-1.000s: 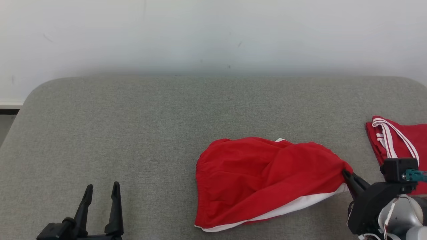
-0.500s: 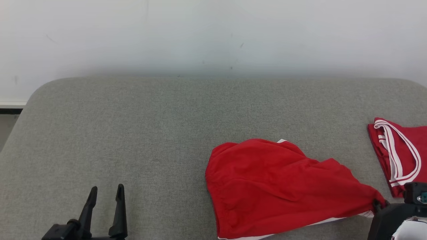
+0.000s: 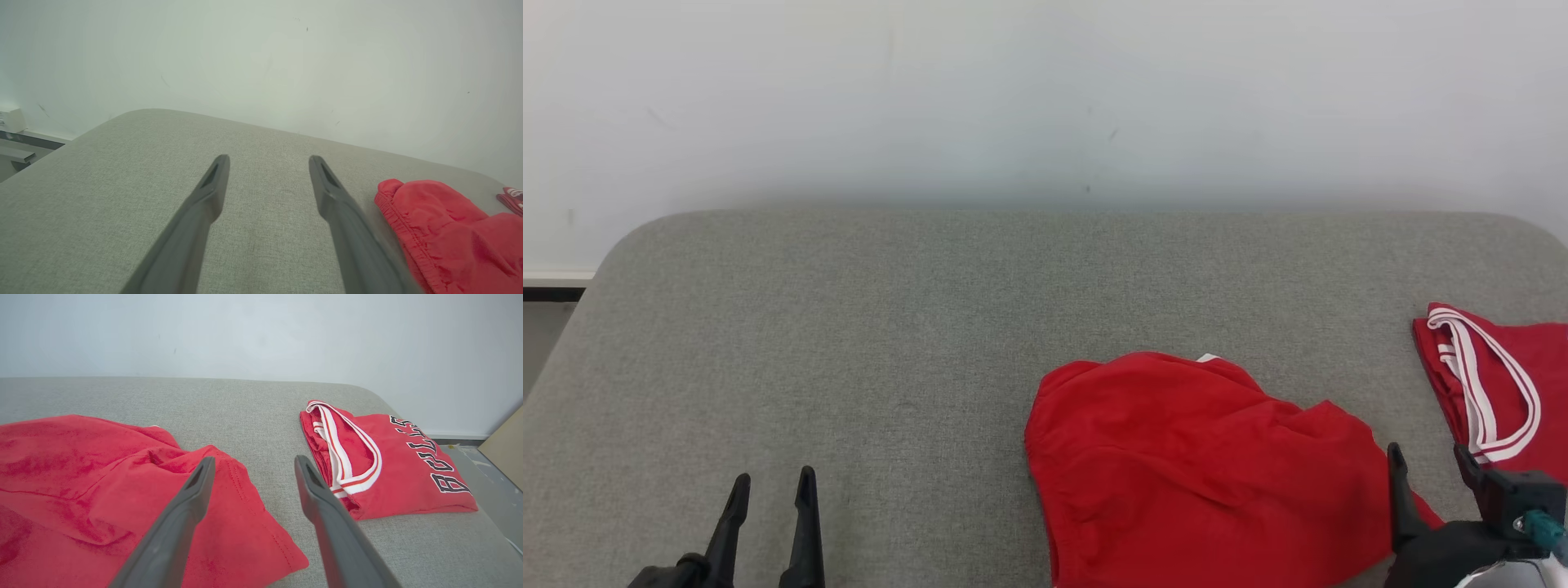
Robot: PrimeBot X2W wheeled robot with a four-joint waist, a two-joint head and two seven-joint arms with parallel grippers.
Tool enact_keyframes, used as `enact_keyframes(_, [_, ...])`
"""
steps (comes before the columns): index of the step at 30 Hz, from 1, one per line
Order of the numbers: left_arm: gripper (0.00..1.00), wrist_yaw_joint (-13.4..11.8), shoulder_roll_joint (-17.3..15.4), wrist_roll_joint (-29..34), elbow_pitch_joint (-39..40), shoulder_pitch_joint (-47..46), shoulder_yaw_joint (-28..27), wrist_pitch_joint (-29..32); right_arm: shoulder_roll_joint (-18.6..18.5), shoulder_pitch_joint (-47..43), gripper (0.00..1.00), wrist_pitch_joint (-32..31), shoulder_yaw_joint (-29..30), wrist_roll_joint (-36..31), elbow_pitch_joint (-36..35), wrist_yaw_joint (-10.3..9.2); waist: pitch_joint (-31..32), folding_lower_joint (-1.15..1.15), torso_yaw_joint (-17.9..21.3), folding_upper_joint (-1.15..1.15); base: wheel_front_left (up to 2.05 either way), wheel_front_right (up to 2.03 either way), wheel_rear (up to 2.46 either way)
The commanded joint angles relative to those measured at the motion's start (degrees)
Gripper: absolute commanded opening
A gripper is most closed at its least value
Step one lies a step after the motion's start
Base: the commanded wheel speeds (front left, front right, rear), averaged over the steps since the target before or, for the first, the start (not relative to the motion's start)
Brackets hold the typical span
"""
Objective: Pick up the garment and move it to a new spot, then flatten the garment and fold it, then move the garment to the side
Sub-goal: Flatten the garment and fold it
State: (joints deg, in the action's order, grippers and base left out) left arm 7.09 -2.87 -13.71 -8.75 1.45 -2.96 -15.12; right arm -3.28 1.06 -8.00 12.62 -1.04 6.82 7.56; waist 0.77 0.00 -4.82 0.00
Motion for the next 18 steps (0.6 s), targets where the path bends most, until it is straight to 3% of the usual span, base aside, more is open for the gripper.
enact_keyframes(1, [1.00, 0.02, -0.02, 0.01, 0.32, 0.59, -0.26, 0.00, -0.02, -1.14, 1.00, 2.13, -1.11, 0.63, -0.16, -0.18, 0.25, 0.00, 0.36, 0.00, 0.00, 0.00, 0.00])
enact_keyframes(9, [1.00, -0.48, -0.03, -0.30, 0.51, 1.54, -0.05, 0.00, -0.01, -4.65, 1.00, 12.38, -6.64, 0.59, -0.43, -0.18, 0.91, 0.00, 1.50, 0.00, 0.00, 0.00, 0.00])
enact_keyframes(18, [1.00, -0.52, -0.02, -0.28, -0.50, 2.46, 1.05, 0.01, 0.24, -6.32, 1.00, 15.36, -9.54, 1.66, 1.26, -0.18, 1.44, 0.00, 2.52, 0.00, 0.00, 0.00, 0.00])
